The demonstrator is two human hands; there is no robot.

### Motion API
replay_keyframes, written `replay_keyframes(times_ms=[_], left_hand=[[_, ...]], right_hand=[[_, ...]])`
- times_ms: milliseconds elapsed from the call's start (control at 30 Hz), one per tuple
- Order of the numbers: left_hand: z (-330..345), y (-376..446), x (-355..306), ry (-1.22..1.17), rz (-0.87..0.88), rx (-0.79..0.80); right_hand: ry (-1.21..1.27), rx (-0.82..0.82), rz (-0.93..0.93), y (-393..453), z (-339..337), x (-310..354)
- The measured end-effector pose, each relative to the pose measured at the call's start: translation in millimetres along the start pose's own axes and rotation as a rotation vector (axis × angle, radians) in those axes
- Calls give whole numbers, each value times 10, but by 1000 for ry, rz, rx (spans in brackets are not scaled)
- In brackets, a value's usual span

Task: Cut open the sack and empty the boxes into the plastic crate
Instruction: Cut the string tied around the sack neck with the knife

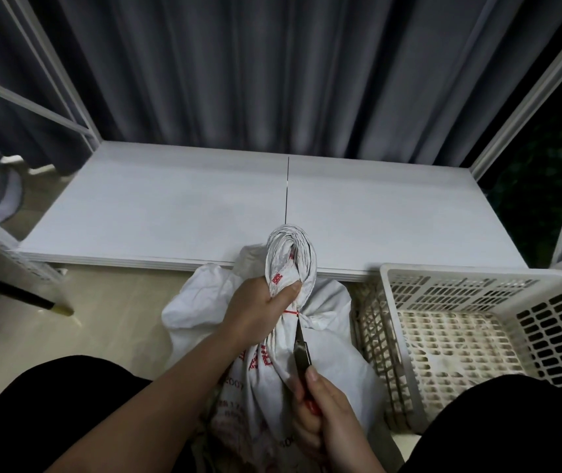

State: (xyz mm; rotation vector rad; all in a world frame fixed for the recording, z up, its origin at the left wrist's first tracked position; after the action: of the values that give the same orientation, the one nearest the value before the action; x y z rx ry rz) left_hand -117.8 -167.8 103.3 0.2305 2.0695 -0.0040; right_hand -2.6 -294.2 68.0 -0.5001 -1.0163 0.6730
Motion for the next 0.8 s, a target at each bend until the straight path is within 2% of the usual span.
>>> replay_keyframes(times_ms=[233, 400, 667, 733, 800], left_hand=[[34, -4, 53, 18, 21, 22], [113, -18, 166, -157, -100, 50], [31, -37, 162, 30, -79, 34], [-125, 0, 349, 23, -179, -54], [-346, 34, 496, -49, -285, -251]], right_hand=[[-32, -36, 15, -18, -21, -21], [-164, -118, -53, 4, -56, 74], [-140, -100, 41, 15, -91, -10], [-102, -156, 8, -66, -206, 120], [6, -205, -67, -160, -408, 352]])
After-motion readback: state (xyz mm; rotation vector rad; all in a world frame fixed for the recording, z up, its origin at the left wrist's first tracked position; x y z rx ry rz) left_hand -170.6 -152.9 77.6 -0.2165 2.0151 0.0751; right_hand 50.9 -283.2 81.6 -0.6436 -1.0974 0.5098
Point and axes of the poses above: each hand's wrist, its own y-axis towards the middle knuckle, its own z-axis out of the palm, x = y × z, the point moved 6 cm from there along y, towards the middle knuckle, and after that the axes turned 10 degrees about z, right-handed, at the moved point
